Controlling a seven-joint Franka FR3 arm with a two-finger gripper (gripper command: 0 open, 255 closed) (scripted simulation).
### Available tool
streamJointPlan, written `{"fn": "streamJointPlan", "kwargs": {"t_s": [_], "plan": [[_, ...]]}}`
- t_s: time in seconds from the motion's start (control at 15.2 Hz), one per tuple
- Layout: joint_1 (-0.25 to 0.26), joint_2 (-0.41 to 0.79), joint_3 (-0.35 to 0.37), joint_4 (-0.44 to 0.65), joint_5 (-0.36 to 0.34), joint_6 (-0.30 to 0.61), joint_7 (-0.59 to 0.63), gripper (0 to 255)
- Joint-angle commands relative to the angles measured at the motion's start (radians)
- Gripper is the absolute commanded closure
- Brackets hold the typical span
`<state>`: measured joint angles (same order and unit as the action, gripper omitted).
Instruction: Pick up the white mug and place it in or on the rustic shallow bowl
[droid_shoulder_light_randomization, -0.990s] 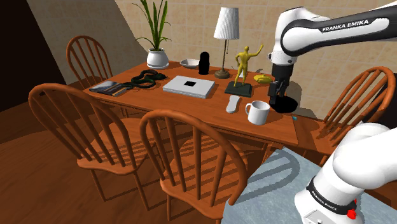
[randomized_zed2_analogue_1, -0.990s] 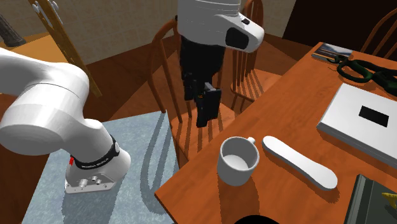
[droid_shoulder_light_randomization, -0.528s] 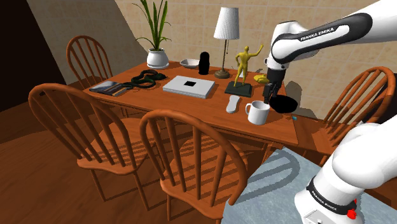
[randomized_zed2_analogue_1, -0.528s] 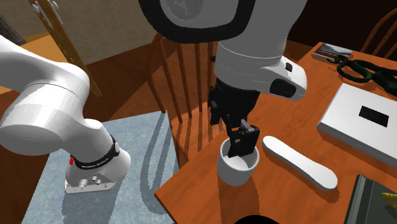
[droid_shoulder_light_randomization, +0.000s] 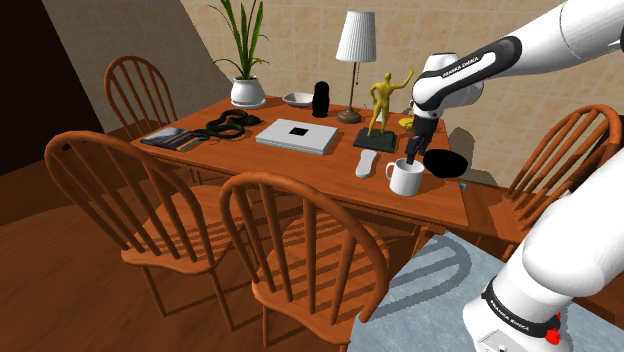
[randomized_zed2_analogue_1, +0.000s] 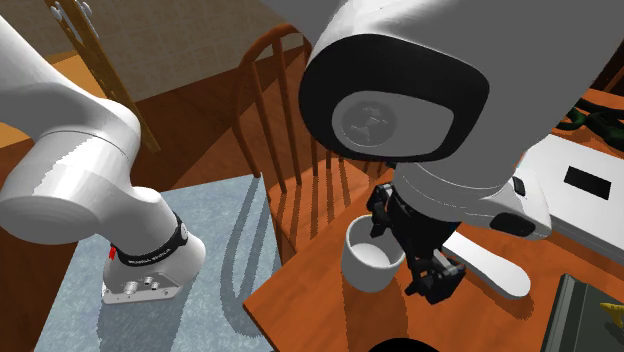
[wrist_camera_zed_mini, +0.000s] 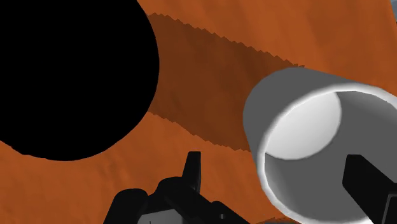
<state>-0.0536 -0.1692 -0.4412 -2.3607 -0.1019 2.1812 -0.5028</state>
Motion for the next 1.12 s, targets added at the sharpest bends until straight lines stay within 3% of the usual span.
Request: {"fn": "streamJointPlan", "kwargs": {"t_s": [0.0,0.33,0.86,0.92,1.06], "plan": [[0.000,0.025,-0.007,-0.004,0.011,0.030,-0.014,0],[0.002,0.073,-0.015,-0.040,0.032,0.110,-0.030,0],[0.002,0.072,-0.015,-0.040,0.032,0.110,-0.030,0],[0.002,0.072,-0.015,-0.040,0.032,0.110,-0.030,255],[0.002,0.072,-0.015,-0.040,0.032,0.110,-0.030,255]]}}
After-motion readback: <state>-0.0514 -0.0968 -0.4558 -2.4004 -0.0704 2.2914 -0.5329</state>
